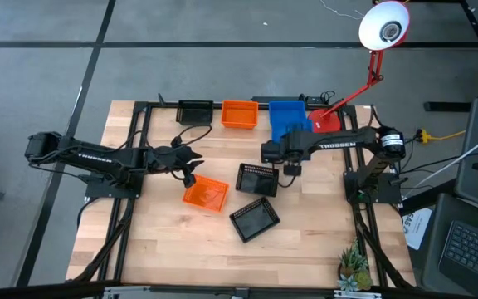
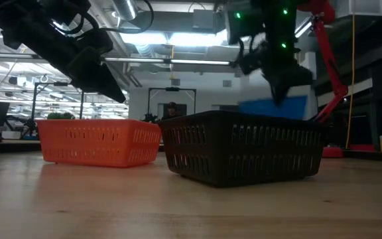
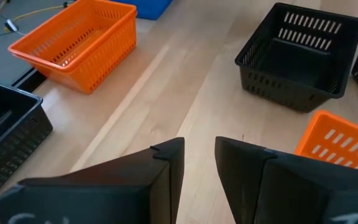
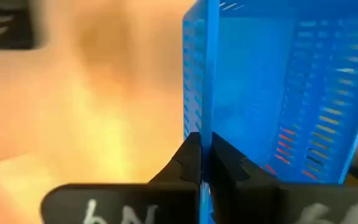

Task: Stack baskets by color
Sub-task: Stack the left blue basket on top of the top blue basket

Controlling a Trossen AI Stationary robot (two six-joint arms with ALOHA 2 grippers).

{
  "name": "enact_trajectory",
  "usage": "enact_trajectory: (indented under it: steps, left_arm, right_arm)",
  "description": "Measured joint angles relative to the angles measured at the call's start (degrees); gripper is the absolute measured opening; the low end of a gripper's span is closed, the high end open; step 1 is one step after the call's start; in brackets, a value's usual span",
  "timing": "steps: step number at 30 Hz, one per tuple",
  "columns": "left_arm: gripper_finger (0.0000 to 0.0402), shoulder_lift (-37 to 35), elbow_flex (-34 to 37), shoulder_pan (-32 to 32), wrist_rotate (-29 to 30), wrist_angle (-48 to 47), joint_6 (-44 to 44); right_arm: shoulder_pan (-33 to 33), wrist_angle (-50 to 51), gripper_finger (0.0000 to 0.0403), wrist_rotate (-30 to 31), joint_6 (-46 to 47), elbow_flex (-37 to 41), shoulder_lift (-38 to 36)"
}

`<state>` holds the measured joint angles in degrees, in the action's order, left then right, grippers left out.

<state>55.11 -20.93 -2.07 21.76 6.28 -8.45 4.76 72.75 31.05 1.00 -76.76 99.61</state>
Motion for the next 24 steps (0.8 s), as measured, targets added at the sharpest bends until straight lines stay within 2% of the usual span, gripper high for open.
enact_trajectory:
  steps: [3, 5, 10, 15, 20, 24]
  left_arm:
    - [0.0082, 0.0, 0.0, 0.0, 0.0, 0.0, 0.0]
    - [0.0082, 0.0, 0.0, 0.0, 0.0, -0.1, 0.0]
    - [0.0082, 0.0, 0.0, 0.0, 0.0, -0.1, 0.0]
    - [0.0082, 0.0, 0.0, 0.0, 0.0, -0.1, 0.0]
    - [0.0082, 0.0, 0.0, 0.0, 0.0, -0.2, 0.0]
    - [0.0082, 0.0, 0.0, 0.0, 0.0, -0.2, 0.0]
  right_arm:
    - [1.6, 1.4, 0.0006, 11.4, -4.8, -3.6, 0.0]
    - [4.4, -0.2, 0.0006, 13.7, -9.6, -5.4, 0.0]
    - [14.6, -8.2, 0.0006, 4.7, -18.1, -6.2, 0.0]
    - [23.6, -13.0, 0.0006, -0.6, -26.4, -6.2, 0.2]
    - [28.0, -14.0, 0.0006, -13.3, -36.2, -6.2, 0.2]
    - [29.0, -15.7, 0.0006, -14.4, -37.1, -6.2, 0.2]
